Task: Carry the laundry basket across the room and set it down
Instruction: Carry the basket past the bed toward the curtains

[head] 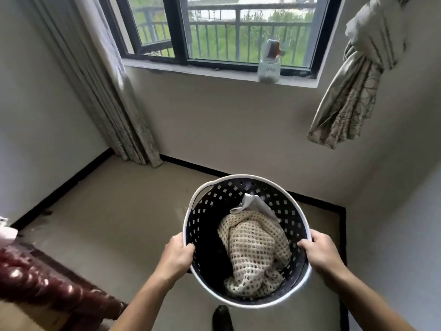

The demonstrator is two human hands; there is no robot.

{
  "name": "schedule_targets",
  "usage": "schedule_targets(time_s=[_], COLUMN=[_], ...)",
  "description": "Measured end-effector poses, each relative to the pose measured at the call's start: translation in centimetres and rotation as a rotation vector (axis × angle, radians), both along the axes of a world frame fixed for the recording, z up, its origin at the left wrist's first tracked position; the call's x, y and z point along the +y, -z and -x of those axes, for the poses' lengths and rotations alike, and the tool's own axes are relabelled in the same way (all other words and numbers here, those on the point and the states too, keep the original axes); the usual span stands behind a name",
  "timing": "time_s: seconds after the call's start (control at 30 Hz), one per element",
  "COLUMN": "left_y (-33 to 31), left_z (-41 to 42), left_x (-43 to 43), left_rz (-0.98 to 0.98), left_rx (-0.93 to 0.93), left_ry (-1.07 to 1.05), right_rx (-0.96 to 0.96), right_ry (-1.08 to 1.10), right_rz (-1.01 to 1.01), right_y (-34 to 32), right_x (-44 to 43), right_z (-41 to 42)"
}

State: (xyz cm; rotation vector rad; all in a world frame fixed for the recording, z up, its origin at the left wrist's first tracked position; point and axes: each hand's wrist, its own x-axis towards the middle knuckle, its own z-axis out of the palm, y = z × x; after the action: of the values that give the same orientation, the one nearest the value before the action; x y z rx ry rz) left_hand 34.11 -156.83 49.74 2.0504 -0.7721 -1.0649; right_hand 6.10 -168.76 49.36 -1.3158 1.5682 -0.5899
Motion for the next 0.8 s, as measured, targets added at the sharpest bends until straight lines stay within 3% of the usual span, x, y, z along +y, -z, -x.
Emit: schedule_targets(time_s=[0.23, 0.53, 0.8], left_y=[2.6, 0.2, 2.1], left_z=[-11.1, -24.2, -36.1], left_x=[-12.2, -26.5, -36.5], left_rz=[-0.027, -0.014, -0.063], left_rx=[-0.013, -0.052, -0.044], left_ry=[-0.101, -0.189, -0.463], right_rx=[0.014, -0.029, -0.061], right_ry=[-0.089, -0.166, -0.415], right_rz=[0.004, 0.01, -0.025], right_y=[2.5, -0.3, 1.3], right_x=[-14.4, -30.8, -46.2], right_z=[-11.8, -26.1, -42.6])
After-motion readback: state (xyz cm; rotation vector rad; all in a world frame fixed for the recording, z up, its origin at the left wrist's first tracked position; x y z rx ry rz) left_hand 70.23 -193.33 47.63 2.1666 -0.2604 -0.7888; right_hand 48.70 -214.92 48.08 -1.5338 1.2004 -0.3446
